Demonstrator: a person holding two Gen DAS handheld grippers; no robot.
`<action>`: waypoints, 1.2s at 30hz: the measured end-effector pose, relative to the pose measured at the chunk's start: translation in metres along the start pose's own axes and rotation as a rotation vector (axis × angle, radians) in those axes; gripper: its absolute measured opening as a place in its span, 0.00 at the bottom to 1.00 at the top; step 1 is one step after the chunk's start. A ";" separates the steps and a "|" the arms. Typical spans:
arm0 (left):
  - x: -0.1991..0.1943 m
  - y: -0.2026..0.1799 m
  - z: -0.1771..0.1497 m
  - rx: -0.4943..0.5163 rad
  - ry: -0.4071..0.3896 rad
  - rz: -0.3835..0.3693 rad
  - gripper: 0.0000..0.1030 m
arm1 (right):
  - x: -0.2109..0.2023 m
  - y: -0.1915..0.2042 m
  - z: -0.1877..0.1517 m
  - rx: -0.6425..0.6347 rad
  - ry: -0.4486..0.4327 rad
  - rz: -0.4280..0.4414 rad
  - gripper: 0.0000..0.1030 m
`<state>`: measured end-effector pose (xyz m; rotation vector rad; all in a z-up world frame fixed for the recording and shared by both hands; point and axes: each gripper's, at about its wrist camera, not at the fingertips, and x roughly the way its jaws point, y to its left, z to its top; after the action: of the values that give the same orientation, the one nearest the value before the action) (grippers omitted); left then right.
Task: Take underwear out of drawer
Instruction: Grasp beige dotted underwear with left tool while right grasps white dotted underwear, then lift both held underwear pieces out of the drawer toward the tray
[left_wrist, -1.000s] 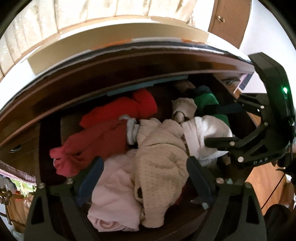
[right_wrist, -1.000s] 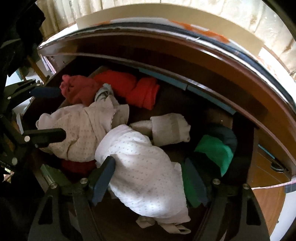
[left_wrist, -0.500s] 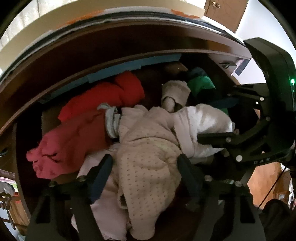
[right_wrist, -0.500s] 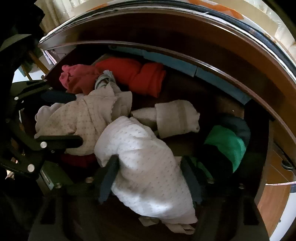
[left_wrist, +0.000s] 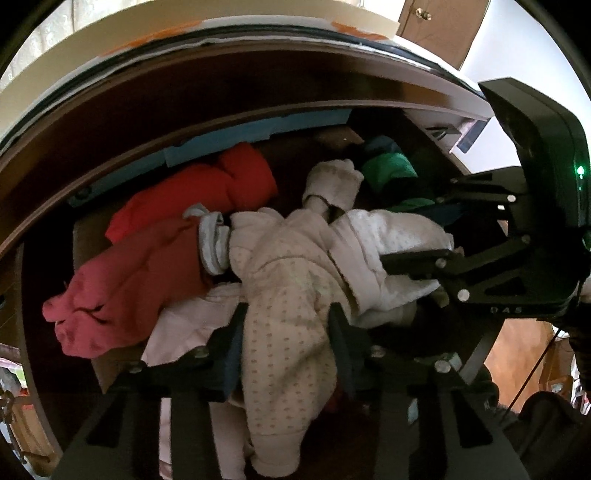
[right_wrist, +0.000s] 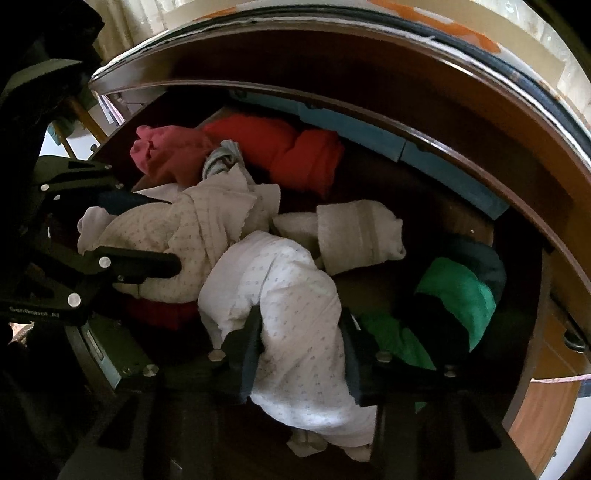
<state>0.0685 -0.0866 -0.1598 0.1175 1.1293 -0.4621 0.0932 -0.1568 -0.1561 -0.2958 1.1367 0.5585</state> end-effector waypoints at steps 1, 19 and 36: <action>-0.001 0.000 0.000 0.001 -0.004 0.001 0.37 | 0.000 0.000 0.000 0.001 -0.004 -0.002 0.37; -0.014 0.000 -0.007 -0.008 -0.102 0.023 0.24 | -0.017 0.001 -0.004 0.019 -0.128 -0.018 0.33; -0.045 0.002 -0.016 -0.027 -0.204 0.053 0.21 | -0.034 -0.006 -0.012 0.069 -0.239 -0.014 0.33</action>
<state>0.0400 -0.0663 -0.1273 0.0744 0.9298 -0.4016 0.0769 -0.1764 -0.1302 -0.1717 0.9200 0.5265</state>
